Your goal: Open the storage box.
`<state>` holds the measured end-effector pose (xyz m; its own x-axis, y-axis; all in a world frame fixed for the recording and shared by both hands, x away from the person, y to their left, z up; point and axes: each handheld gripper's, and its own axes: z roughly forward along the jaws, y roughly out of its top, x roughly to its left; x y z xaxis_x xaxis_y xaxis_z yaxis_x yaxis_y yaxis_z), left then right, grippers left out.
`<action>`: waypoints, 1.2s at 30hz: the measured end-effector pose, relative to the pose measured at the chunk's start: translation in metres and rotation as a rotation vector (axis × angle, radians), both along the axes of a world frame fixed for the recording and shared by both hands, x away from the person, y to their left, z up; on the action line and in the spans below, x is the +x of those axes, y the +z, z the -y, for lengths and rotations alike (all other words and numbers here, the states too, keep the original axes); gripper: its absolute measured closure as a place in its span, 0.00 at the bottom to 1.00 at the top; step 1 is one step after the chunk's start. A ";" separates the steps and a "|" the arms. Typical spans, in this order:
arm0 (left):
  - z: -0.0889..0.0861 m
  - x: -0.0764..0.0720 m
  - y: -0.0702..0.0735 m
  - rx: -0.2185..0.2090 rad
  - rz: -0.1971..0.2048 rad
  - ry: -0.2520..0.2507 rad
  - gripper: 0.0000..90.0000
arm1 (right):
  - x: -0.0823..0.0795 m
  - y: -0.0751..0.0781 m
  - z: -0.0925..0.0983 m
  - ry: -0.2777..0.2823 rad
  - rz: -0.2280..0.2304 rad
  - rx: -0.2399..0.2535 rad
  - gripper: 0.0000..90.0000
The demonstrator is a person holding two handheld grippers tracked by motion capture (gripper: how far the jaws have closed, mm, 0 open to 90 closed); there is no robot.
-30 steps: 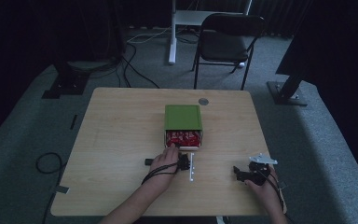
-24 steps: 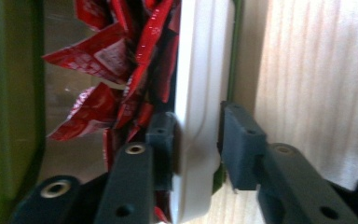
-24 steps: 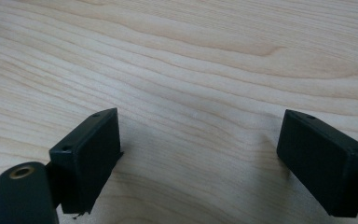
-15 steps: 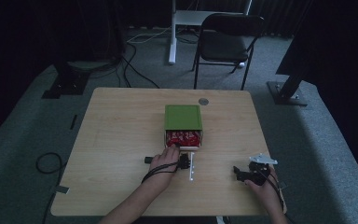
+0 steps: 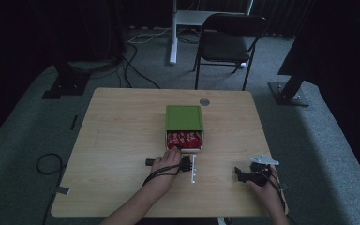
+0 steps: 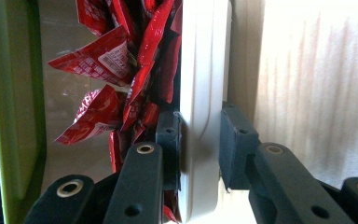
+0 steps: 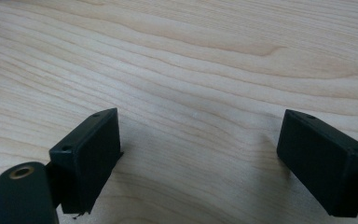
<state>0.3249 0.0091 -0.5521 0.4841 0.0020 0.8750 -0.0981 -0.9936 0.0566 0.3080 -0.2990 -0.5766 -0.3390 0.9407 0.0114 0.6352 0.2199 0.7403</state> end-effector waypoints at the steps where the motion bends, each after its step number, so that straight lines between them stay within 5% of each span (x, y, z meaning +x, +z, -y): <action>1: 0.000 -0.001 0.000 -0.002 -0.004 -0.002 0.82 | 0.000 0.000 0.000 0.000 0.000 0.000 0.14; 36: -0.003 -0.056 0.001 0.011 -0.050 -0.020 0.82 | 0.000 0.000 0.000 0.000 0.000 0.000 0.14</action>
